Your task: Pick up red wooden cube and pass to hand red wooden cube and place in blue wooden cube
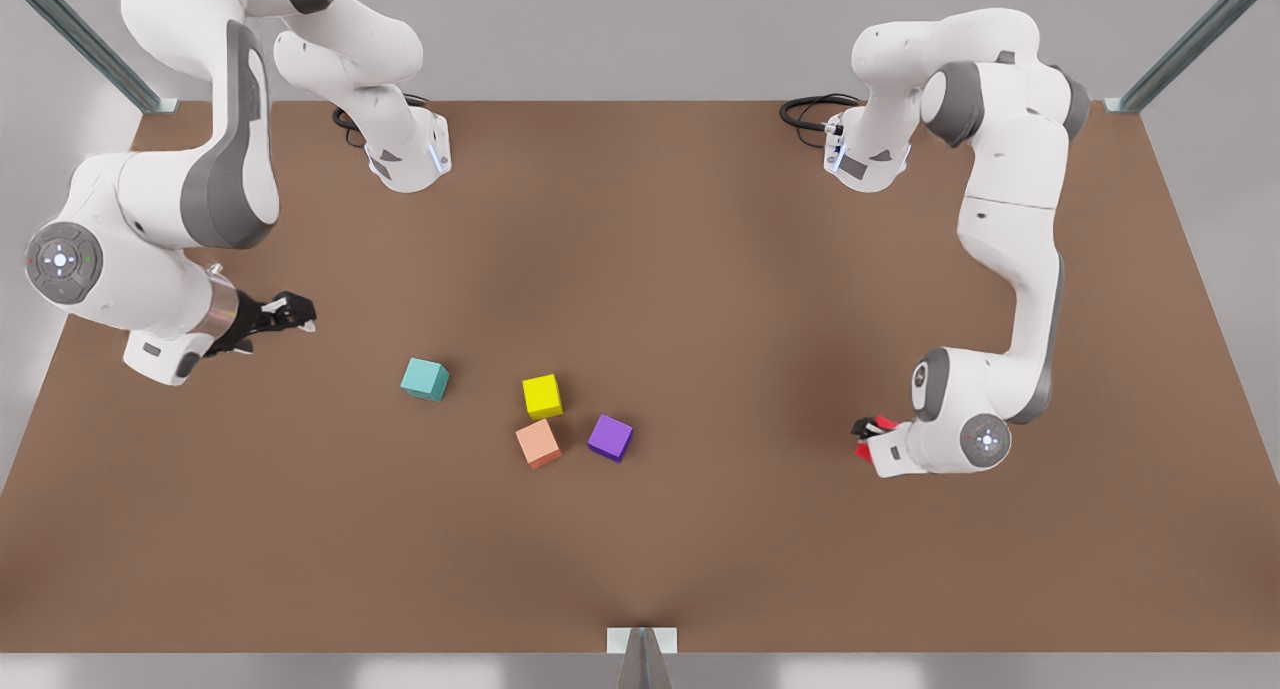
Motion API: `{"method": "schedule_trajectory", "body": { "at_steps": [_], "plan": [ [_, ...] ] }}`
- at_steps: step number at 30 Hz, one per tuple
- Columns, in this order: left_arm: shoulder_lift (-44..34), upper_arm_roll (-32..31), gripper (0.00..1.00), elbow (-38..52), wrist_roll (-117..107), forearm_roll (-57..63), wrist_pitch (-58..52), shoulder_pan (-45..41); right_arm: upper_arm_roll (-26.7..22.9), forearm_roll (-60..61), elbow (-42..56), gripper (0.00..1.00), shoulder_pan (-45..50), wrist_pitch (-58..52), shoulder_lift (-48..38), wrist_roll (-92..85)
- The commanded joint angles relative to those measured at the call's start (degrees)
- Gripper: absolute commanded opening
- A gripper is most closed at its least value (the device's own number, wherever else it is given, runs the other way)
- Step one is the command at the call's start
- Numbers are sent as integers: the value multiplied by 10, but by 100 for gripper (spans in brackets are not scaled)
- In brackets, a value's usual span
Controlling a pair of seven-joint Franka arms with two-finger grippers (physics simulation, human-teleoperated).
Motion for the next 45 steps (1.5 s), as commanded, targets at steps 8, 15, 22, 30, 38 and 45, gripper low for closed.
{"method": "schedule_trajectory", "body": {
  "at_steps": [8,15,22,30,38,45],
  "plan": [
    [144,-255,51,200,-338,-343,-22,-24,55,571,125,100,16,27,276,-409],
    [212,-285,51,264,-253,-516,-41,-37,55,684,87,100,93,269,320,-924],
    [214,-291,52,254,-202,-510,-41,-55,64,810,20,100,103,305,303,-1161],
    [222,-273,52,254,-149,-509,-33,-53,85,859,-53,100,98,286,276,-1260],
    [229,-274,52,251,-137,-514,-21,-53,110,891,-54,100,98,278,284,-1280],
    [230,-275,52,252,-139,-517,-12,-54,126,895,-54,100,98,279,293,-1288]
  ]
}}
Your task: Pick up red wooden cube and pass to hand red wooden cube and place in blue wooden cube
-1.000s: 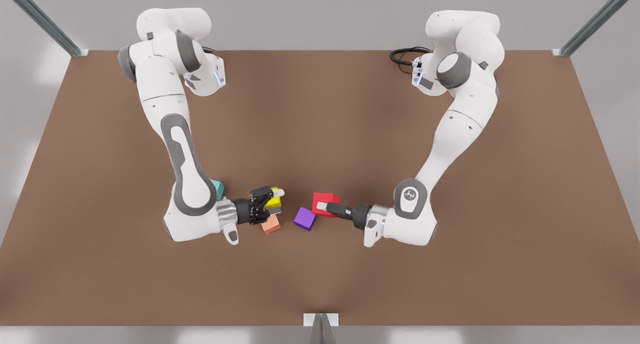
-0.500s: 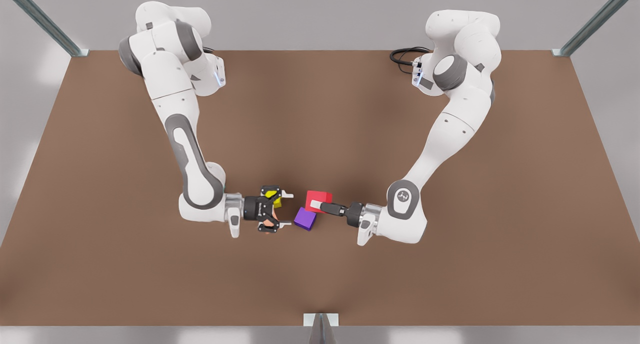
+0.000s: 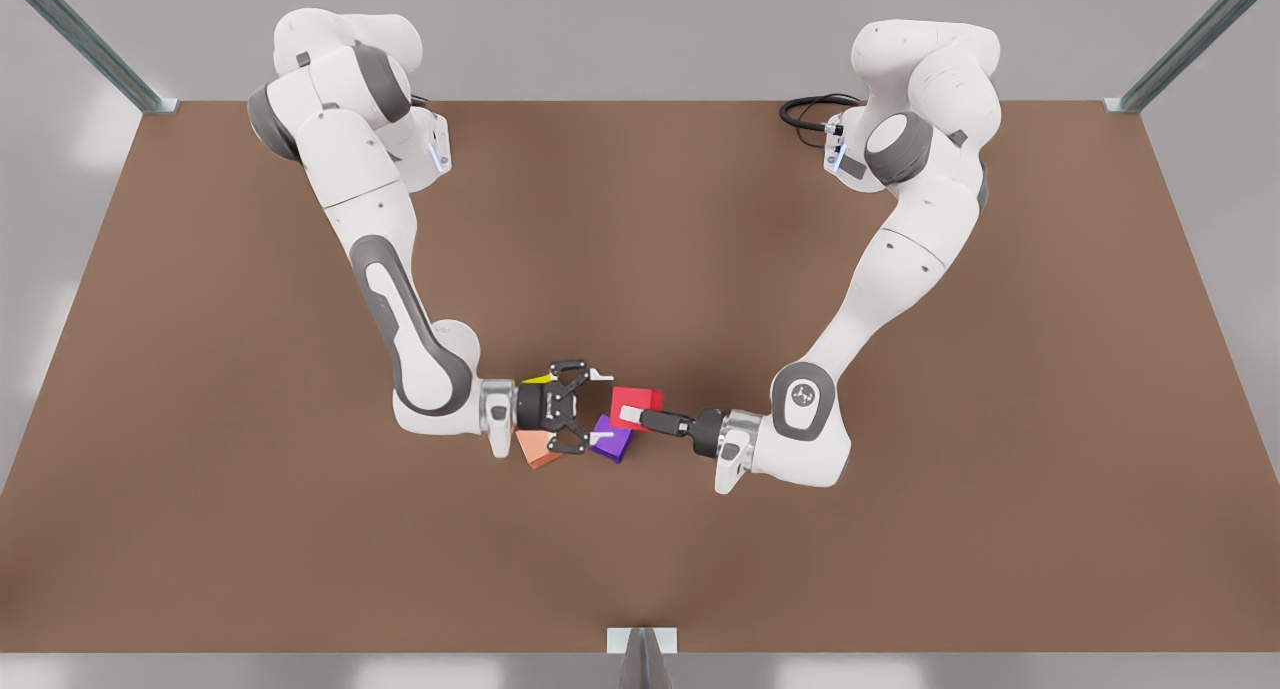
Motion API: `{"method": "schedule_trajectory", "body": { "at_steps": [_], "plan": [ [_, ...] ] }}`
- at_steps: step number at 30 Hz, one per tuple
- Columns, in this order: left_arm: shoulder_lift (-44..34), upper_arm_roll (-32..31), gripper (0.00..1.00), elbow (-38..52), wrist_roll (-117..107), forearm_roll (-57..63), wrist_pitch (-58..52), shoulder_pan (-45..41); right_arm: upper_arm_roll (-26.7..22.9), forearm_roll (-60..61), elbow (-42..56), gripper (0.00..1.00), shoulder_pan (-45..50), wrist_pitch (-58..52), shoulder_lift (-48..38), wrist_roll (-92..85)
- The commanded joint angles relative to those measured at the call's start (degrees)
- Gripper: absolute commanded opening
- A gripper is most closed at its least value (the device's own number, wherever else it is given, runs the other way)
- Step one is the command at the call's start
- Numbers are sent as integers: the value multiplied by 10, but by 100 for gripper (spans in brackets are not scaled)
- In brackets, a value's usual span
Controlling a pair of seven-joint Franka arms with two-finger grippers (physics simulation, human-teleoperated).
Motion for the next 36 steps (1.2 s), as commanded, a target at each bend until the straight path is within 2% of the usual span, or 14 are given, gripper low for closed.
{"method": "schedule_trajectory", "body": {
  "at_steps": [1,25,26,28,29,30,32,33,34,36],
  "plan": [
    [-1,-1,52,0,30,-9,2,-1,1,4,0,100,0,-1,2,-214],
    [4,-8,52,5,32,-51,56,-26,13,41,15,100,17,44,13,-213],
    [4,-8,52,5,32,-51,56,-26,13,41,15,97,17,43,13,-212],
    [7,-9,55,5,39,-51,56,-26,13,41,18,56,17,43,12,-211],
    [7,-9,56,5,40,-51,56,-26,13,41,19,48,17,43,12,-212],
    [7,-9,56,5,40,-51,56,-26,13,40,20,47,17,43,12,-212],
    [6,-10,64,5,40,-51,56,-26,13,40,20,47,15,40,12,-211],
    [6,-10,88,5,40,-51,56,-26,13,40,20,47,14,40,12,-210],
    [6,-10,100,4,39,-51,56,-26,13,40,20,47,13,40,11,-210],
    [4,-10,100,4,35,-51,56,-26,13,40,20,47,12,38,11,-210]
  ]
}}
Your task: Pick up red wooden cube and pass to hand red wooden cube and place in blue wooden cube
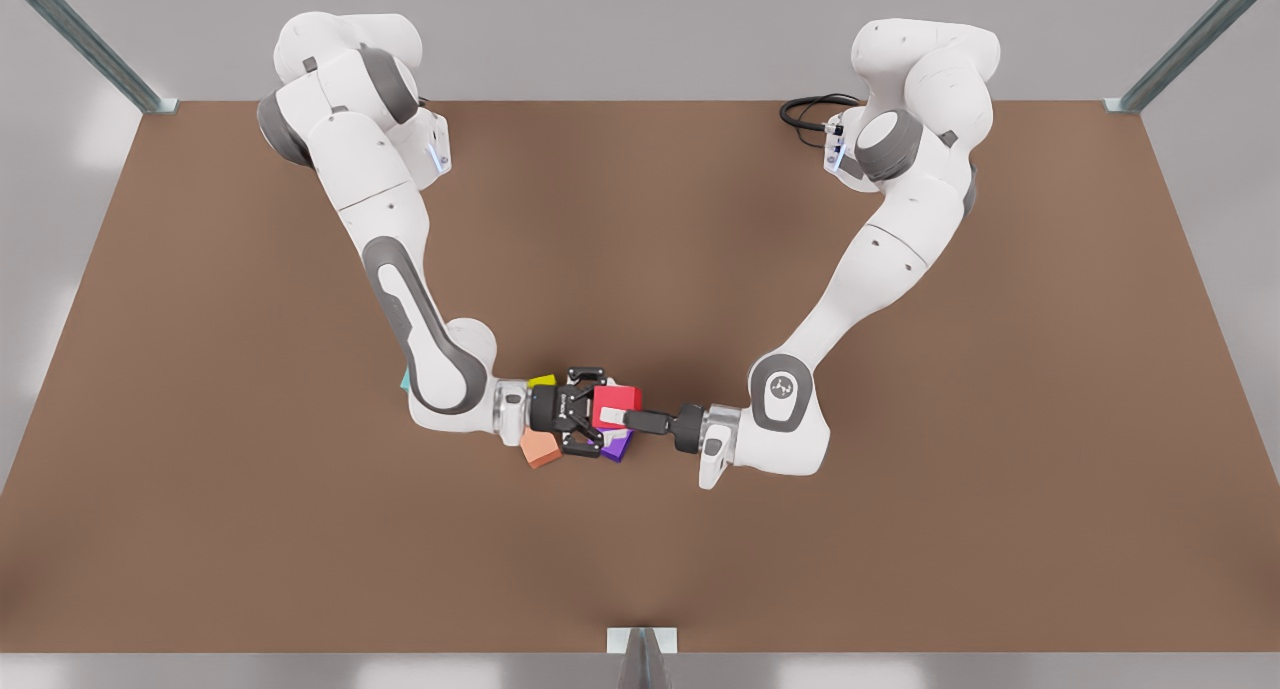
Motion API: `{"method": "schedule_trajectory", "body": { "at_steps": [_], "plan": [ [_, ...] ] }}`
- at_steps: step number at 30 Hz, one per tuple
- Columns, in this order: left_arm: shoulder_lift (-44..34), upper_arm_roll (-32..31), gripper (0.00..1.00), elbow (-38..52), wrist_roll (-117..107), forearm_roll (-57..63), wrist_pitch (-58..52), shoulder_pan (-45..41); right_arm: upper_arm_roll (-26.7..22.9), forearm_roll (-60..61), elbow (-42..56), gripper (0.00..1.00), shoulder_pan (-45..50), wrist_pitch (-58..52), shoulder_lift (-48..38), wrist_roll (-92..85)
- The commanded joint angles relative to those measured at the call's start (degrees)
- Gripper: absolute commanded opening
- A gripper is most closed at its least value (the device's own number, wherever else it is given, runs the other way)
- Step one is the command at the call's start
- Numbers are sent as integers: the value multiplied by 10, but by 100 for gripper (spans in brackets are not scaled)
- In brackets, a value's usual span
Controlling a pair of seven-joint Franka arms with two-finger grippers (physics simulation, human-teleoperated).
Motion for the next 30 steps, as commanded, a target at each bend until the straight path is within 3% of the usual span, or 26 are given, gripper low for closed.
{"method": "schedule_trajectory", "body": {
  "at_steps": [1,11,14,15,18,19,22,23,24,27,30],
  "plan": [
    [-1,0,100,0,20,-2,-2,0,1,8,0,47,0,-2,-1,-35],
    [-19,0,100,0,-1,5,-77,59,-1,0,0,49,-20,-11,-4,-37],
    [-27,1,100,1,-6,21,-142,110,-9,-63,5,49,-39,-12,-13,-30],
    [-42,2,100,1,-32,79,-176,144,-16,-89,5,49,-39,-8,-13,-19],
    [-148,-6,100,5,-79,481,-377,250,-29,-229,3,48,-52,-8,-39,87],
    [-203,-10,100,4,-82,664,-429,229,-35,-288,4,48,-57,-8,-54,121],
    [-266,-24,100,4,-167,738,-487,208,-60,-447,5,48,-70,-9,-88,190],
    [-449,169,100,-207,-128,677,-359,126,-79,-496,6,48,-70,-10,-95,195],
    [-602,395,100,-426,-57,566,-184,-40,-95,-530,16,48,-70,-10,-96,195],
    [-541,392,100,-366,-53,582,-257,-32,-145,-629,35,48,-70,-14,-97,201],
    [-541,392,100,-319,-55,543,-359,-28,-176,-697,43,48,-97,-20,-95,181]
  ]
}}
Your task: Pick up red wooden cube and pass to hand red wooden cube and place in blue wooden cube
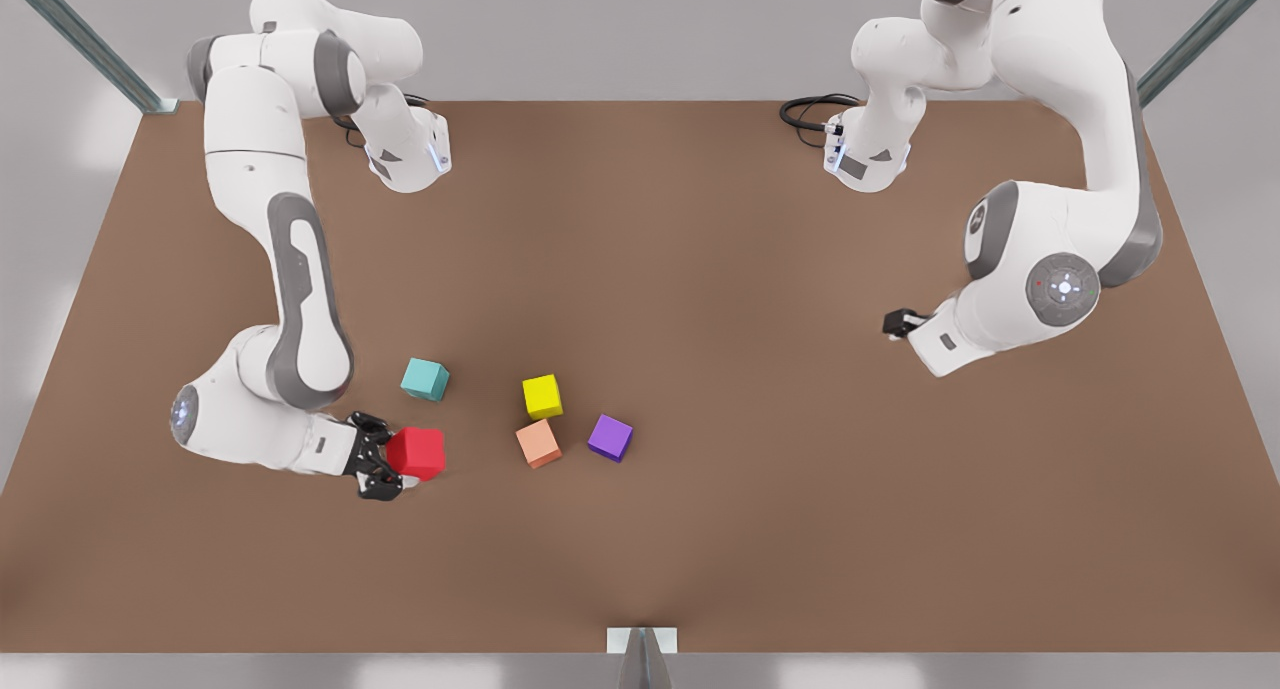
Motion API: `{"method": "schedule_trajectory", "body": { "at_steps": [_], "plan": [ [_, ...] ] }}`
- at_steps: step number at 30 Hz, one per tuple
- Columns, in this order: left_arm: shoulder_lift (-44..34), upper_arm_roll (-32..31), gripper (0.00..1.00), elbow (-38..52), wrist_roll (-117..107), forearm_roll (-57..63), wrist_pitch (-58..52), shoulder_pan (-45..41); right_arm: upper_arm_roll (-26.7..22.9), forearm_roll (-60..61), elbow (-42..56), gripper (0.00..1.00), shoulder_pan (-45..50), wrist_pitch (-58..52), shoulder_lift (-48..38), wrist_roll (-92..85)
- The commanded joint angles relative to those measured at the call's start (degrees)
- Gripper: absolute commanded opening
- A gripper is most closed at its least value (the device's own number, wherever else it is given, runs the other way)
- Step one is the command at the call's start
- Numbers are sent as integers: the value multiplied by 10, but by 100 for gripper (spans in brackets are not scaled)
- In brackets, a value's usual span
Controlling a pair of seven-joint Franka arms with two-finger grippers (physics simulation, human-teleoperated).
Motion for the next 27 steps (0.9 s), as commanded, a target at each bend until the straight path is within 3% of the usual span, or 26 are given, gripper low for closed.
{"method": "schedule_trajectory", "body": {
  "at_steps": [1,6,14,27],
  "plan": [
    [8,2,100,8,-10,-22,-49,-3,-8,-91,2,48,-14,-9,-2,74],
    [13,1,100,13,-6,-43,-55,3,-15,-174,-62,48,35,3,-44,95],
    [13,1,100,22,-9,-47,-55,3,-13,-291,-246,48,90,133,-137,112],
    [13,1,100,22,-5,-44,-56,5,-12,-356,-421,48,109,259,-205,112]
  ]
}}
